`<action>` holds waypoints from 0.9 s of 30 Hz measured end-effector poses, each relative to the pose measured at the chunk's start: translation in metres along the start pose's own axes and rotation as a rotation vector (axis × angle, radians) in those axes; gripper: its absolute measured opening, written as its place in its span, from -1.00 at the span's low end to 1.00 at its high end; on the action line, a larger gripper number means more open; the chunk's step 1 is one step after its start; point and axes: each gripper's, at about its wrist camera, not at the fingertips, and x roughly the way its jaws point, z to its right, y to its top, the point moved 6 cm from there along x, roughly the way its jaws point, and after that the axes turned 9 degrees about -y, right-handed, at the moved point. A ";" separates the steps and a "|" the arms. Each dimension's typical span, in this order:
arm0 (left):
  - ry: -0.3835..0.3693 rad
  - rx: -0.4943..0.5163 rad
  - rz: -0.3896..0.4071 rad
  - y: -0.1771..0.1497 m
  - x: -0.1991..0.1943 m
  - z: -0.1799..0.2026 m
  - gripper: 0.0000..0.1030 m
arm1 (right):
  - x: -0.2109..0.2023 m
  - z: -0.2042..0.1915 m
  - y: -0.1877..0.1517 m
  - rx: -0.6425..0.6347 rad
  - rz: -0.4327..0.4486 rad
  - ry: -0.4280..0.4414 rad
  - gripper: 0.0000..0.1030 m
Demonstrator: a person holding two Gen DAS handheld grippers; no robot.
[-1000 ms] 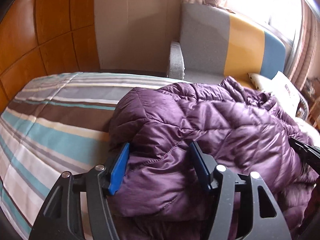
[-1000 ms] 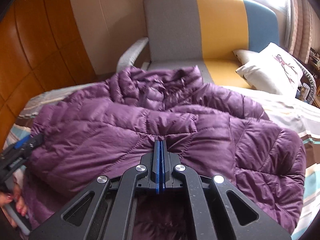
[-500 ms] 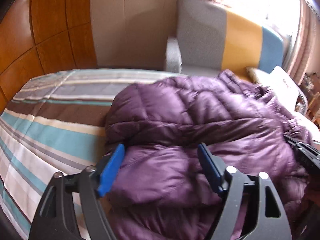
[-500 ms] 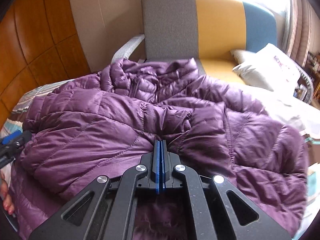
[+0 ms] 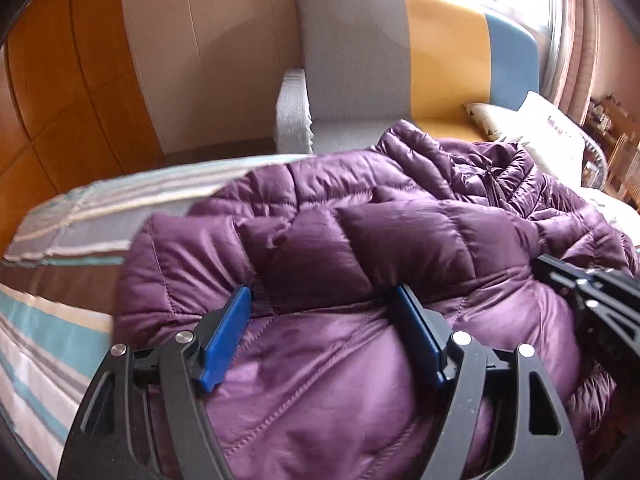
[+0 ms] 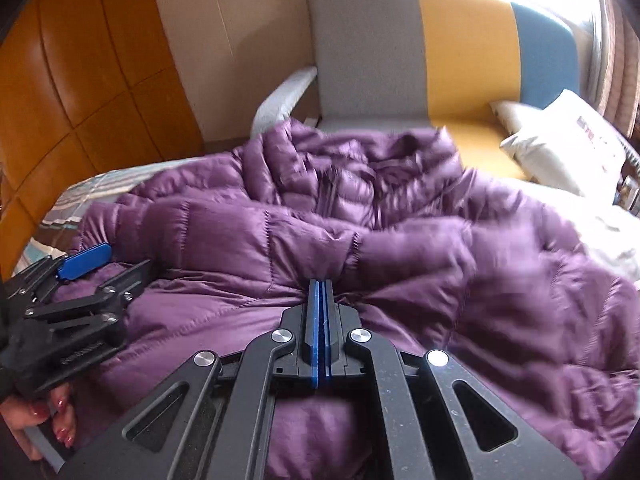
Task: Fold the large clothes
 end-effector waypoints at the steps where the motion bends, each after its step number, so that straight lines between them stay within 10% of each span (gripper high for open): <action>1: -0.019 -0.019 -0.003 -0.002 0.003 -0.002 0.44 | 0.001 0.000 -0.003 0.011 0.004 0.008 -0.99; 15: -0.021 -0.073 0.075 -0.009 -0.038 -0.009 0.65 | -0.045 0.036 -0.005 0.126 0.105 0.049 -0.99; 21: -0.046 -0.152 0.133 0.034 -0.044 -0.010 0.54 | -0.034 0.105 0.021 0.291 0.097 -0.088 -0.99; 27: -0.017 0.008 0.037 0.085 0.018 0.023 0.37 | 0.007 0.108 0.049 0.191 0.018 -0.098 -0.99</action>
